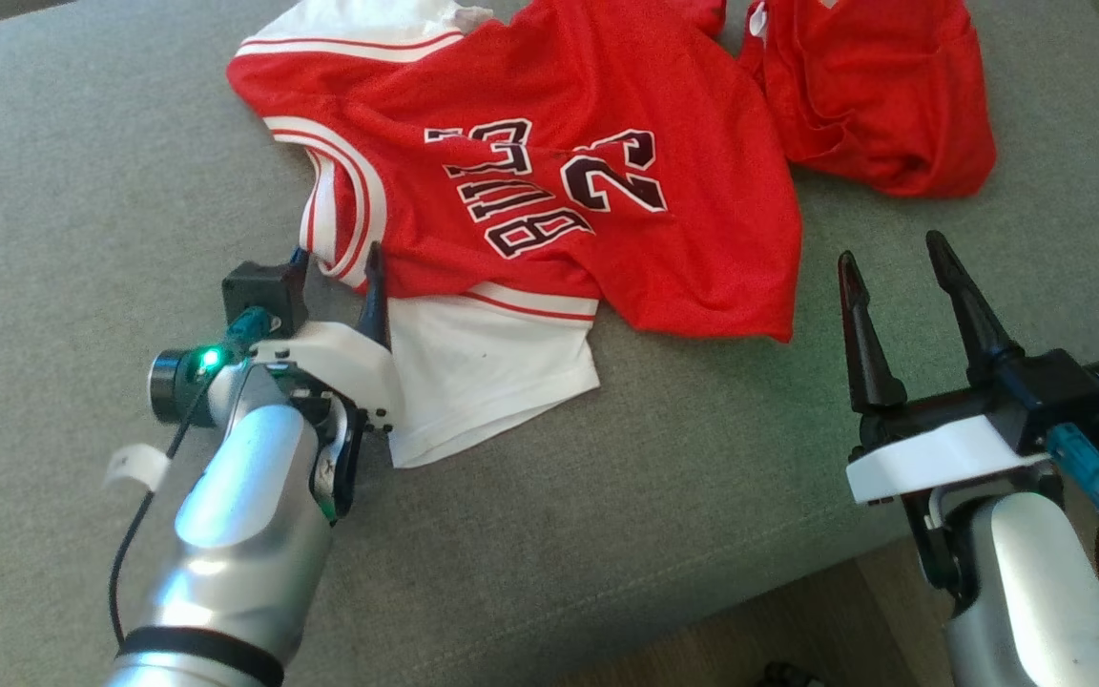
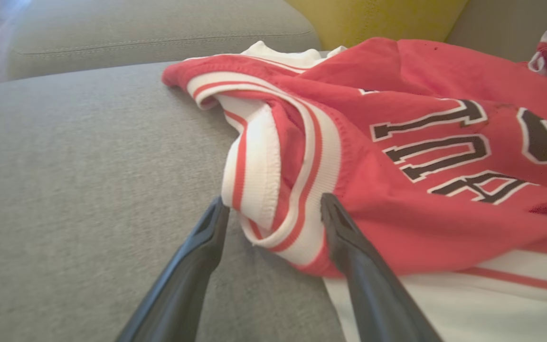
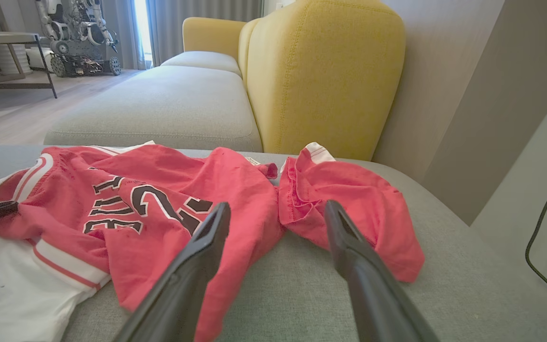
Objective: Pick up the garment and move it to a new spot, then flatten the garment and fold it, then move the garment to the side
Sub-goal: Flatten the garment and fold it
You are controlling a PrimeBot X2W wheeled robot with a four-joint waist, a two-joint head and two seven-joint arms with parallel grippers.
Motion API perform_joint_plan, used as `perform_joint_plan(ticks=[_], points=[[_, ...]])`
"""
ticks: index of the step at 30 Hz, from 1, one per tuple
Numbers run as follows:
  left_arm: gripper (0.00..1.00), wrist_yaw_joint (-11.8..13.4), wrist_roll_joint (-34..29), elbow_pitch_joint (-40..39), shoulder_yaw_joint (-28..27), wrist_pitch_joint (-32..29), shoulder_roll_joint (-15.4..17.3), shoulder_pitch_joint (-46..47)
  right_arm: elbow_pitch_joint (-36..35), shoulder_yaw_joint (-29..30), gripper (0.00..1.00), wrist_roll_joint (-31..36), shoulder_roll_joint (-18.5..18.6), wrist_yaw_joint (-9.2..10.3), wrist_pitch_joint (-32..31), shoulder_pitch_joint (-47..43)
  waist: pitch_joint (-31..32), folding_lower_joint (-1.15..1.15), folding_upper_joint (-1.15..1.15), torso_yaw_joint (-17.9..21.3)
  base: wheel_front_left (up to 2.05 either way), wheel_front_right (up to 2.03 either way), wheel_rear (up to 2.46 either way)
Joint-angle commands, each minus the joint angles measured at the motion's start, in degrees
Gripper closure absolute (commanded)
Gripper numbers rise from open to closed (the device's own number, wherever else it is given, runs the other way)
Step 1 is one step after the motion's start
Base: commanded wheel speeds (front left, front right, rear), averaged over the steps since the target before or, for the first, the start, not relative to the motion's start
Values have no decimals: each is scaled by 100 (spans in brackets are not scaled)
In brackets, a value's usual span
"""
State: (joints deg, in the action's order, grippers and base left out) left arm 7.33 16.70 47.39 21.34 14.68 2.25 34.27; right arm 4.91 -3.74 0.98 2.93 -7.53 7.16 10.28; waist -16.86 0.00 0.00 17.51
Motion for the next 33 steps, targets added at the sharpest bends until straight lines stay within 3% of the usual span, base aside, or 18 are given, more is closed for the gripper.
perform_joint_plan(ticks=[1,3,4,5,7,17,24,33], points=[[0,-121,-14,-127,-183,32,63,267,-148,-142,0,-63,0,4,76,167,-50,0,0,27,0,0,0],[0,-336,26,-74,-121,32,63,311,-136,-136,0,-68,-2,4,96,181,-81,0,0,37,0,0,0],[53,-418,29,-63,-98,32,63,334,-128,-130,0,-68,-2,4,105,185,-93,0,0,35,0,0,0],[100,-490,40,-53,-81,32,63,350,-122,-123,0,-73,-3,4,112,190,-102,0,0,30,0,0,0],[100,-643,68,-104,-49,32,63,382,-116,-78,0,-77,-3,4,127,193,-116,0,0,-39,0,0,0],[100,-498,-136,-861,-548,32,144,285,-77,-80,0,5,-4,4,125,209,-45,0,0,-383,0,0,0],[100,-401,-342,-1295,-1136,32,476,269,-55,-131,0,5,-4,4,123,209,-14,0,0,-525,0,0,0],[100,-151,-553,-1218,-1685,32,965,542,-57,-169,0,18,-5,4,127,250,-173,0,0,-504,0,0,0]])
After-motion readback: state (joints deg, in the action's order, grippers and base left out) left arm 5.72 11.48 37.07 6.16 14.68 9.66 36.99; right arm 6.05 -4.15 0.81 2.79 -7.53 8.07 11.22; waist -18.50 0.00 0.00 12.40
